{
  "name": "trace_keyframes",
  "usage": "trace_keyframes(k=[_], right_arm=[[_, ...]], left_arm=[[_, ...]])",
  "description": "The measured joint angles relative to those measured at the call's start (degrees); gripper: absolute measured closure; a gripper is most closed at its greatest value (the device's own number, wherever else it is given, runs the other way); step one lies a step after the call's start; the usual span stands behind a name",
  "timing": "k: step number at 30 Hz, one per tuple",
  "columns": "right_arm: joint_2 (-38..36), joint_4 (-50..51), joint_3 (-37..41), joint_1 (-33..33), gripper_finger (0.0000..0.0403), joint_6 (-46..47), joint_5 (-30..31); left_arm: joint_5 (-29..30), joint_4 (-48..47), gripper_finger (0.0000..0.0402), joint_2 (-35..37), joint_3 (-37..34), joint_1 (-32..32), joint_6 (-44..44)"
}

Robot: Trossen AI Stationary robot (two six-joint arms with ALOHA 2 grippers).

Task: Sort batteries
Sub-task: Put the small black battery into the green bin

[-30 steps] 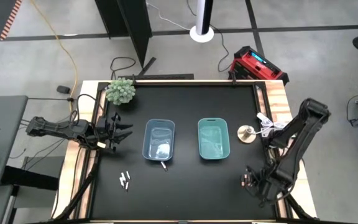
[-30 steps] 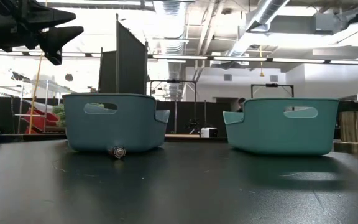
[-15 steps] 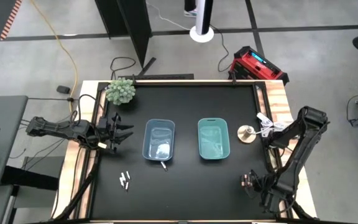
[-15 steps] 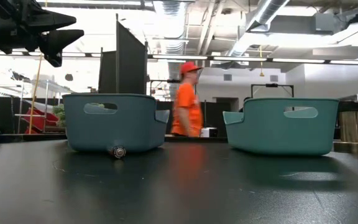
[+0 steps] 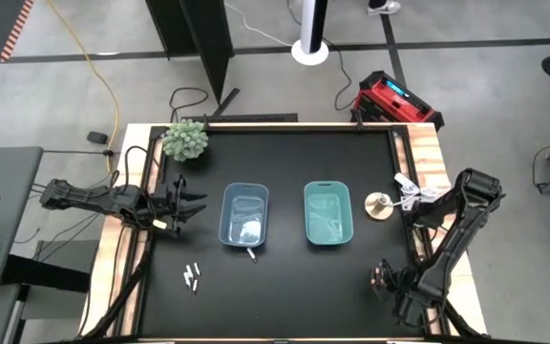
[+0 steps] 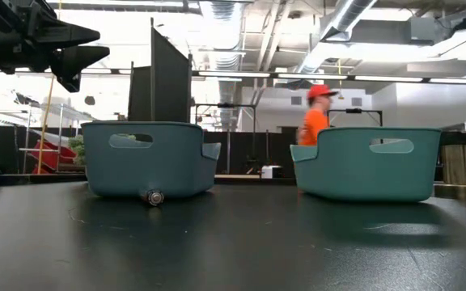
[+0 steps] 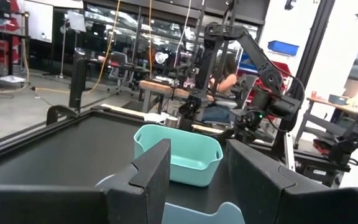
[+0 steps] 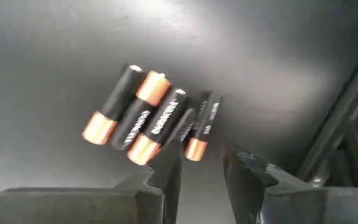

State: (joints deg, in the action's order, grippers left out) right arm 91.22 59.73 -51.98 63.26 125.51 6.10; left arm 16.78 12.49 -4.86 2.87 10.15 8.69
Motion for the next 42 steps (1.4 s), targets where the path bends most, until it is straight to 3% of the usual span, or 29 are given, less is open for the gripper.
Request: trace_keyframes(k=[18,31,36,42], right_arm=[[0.0,0.1,0.0,-0.4,0.0266,-1.5,-0.3],[4.5,0.2,0.0,-0.3,0.0201,-0.6,-3.2],[6.3,-1.6,-0.2,-0.2,0.021,-2.4,-3.1],[7.1,-3.6,-0.2,-0.3,0.0249,-4.6,-2.8]], left_arm=[[0.0,-0.2,0.0249,0.0,0.0,0.0,-0.3],[0.0,-0.2,0.0249,0.0,0.0,0.0,0.0],[0.0,-0.2,0.0249,0.0,0.0,0.0,0.1],[0.0,-0.2,0.0249,0.0,0.0,0.0,0.1]])
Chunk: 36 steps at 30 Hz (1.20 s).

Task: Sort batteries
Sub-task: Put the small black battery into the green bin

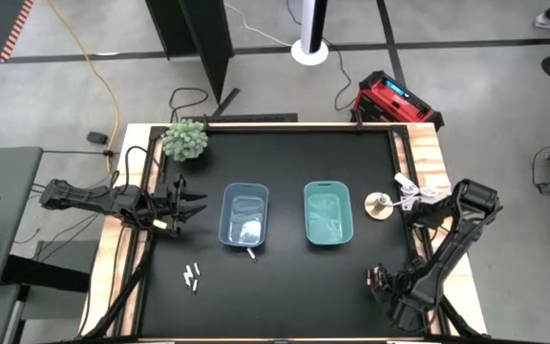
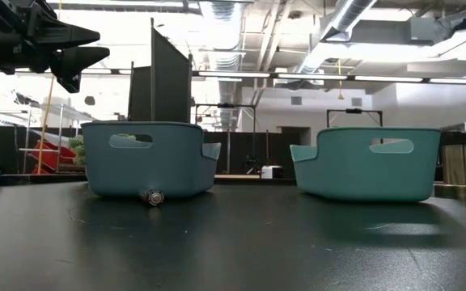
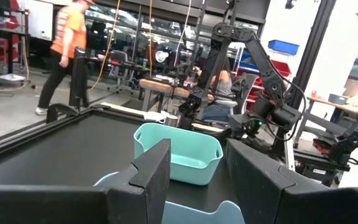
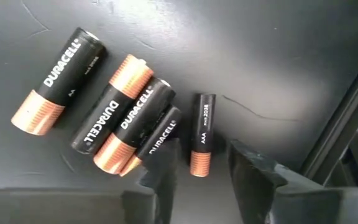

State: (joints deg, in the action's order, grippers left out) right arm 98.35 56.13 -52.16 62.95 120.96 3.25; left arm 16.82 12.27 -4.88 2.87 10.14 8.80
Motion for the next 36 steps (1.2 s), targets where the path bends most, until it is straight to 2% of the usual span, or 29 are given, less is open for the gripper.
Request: trace_keyframes(k=[9,13,21,36], right_arm=[[0.0,-2.1,0.1,0.0,0.0351,0.1,0.2],[0.0,-3.0,0.2,0.0,0.0383,0.0,0.2],[0.1,-3.1,-0.2,0.0,0.0394,-0.6,0.0],[0.5,2.8,-5.5,-0.1,0.0396,0.0,-1.0]], left_arm=[[0.0,0.0,0.0249,0.0,0.0,0.0,0.0],[0.0,0.0,0.0249,0.0,0.0,0.0,0.0],[0.0,0.0,0.0249,0.0,0.0,0.0,0.0],[0.0,0.1,0.0249,0.0,0.0,0.0,0.5]])
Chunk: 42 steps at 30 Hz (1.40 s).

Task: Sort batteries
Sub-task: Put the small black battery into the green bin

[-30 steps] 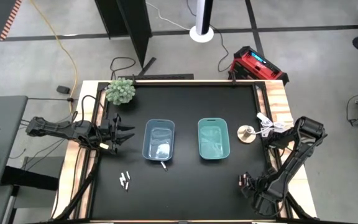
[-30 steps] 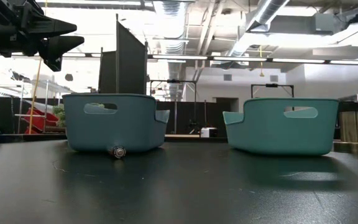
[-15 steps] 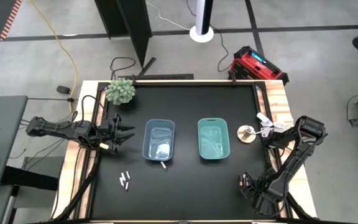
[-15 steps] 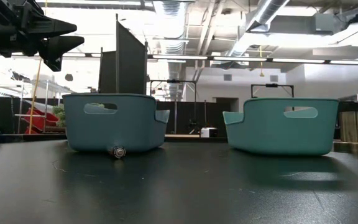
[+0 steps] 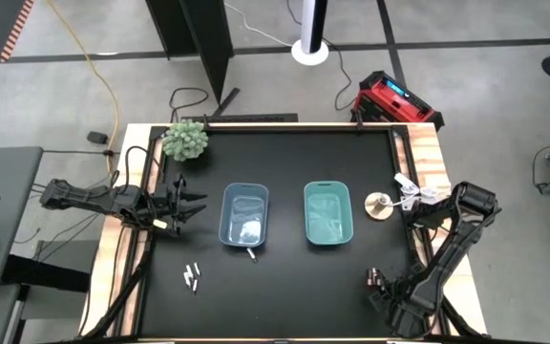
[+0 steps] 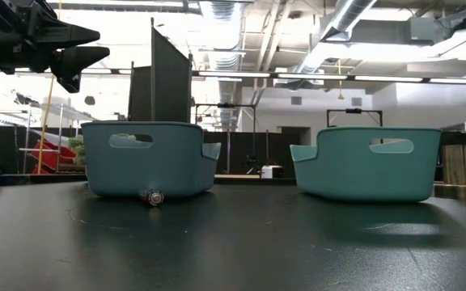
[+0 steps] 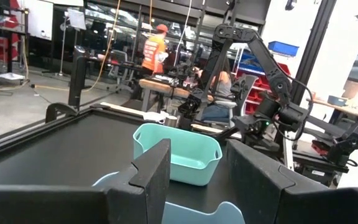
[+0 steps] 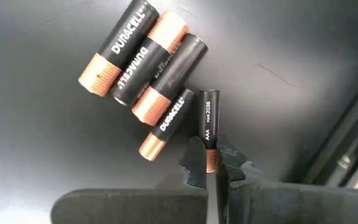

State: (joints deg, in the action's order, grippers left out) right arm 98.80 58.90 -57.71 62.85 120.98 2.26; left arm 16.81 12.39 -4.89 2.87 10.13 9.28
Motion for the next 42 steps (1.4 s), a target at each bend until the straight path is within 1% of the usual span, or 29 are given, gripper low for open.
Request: trace_keyframes(k=[9,12,15,20,24,26,29,34,36,38,42], right_arm=[[-0.1,11.2,-5.8,-1.3,0.0396,-0.1,0.5],[-0.1,15.3,-8.9,-3.1,0.0396,-2.4,1.0],[-0.2,18.5,-12.0,-6.0,0.0396,-6.3,4.0],[-0.2,20.1,-17.0,-13.9,0.0396,-17.5,10.8],[-0.2,19.4,-20.8,-21.8,0.0396,-30.6,17.2],[-0.2,18.1,-22.7,-25.9,0.0396,-38.8,18.6],[-0.2,16.8,-24.8,-32.0,0.0396,-50.3,19.0],[-0.2,16.8,-26.2,-40.6,0.0394,-63.4,19.0],[-0.2,16.8,-26.2,-42.9,0.0382,-66.7,19.0],[-0.2,17.3,-26.2,-44.7,0.0358,-69.0,19.0],[-0.2,17.2,-26.2,-46.6,0.0281,-72.1,19.0]], left_arm=[[0.0,0.0,0.0249,0.0,0.0,0.0,0.0],[0.0,0.0,0.0249,0.0,0.0,0.0,0.0],[0.0,0.0,0.0249,0.0,0.0,0.0,0.0],[0.0,0.0,0.0249,0.0,0.0,0.0,0.0],[0.0,0.0,0.0249,0.0,0.0,0.0,0.0],[0.0,0.0,0.0249,0.0,0.0,0.0,0.3],[0.0,0.0,0.0249,0.0,0.0,0.0,0.7],[0.0,-0.1,0.0249,0.0,0.0,0.0,1.1],[0.0,-0.1,0.0249,0.0,0.0,0.0,1.5],[0.0,-0.2,0.0249,0.0,0.0,0.0,1.8],[0.0,-1.6,0.0249,0.0,0.0,0.0,2.0]])
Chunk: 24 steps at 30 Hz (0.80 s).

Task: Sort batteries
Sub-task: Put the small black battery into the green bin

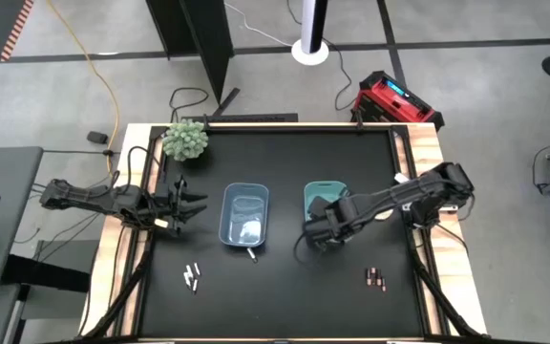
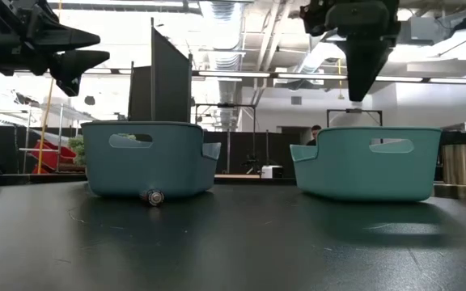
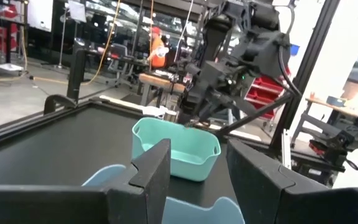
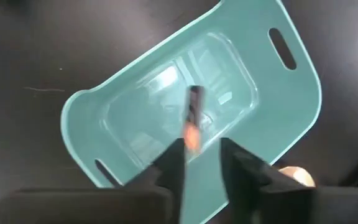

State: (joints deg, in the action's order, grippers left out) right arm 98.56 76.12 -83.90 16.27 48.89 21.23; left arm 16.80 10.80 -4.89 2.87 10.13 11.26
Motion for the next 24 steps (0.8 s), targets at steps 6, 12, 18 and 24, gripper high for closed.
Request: trace_keyframes(k=[6,12,18,24], right_arm=[[0.0,0.5,0.0,0.6,0.0159,-0.9,0.0],[-2.1,2.5,0.0,9.2,0.0134,8.0,1.6],[-4.3,4.6,0.0,21.1,0.0134,24.2,1.6],[-3.7,4.0,1.5,33.4,0.0134,43.6,-1.1]], left_arm=[[0.0,-1.4,0.0249,0.0,0.0,0.0,0.6],[0.0,-1.5,0.0249,0.0,0.0,0.0,0.6],[0.0,-2.6,0.0249,0.0,0.0,0.0,0.6],[0.0,-2.5,0.0249,0.0,0.0,0.0,1.0]])
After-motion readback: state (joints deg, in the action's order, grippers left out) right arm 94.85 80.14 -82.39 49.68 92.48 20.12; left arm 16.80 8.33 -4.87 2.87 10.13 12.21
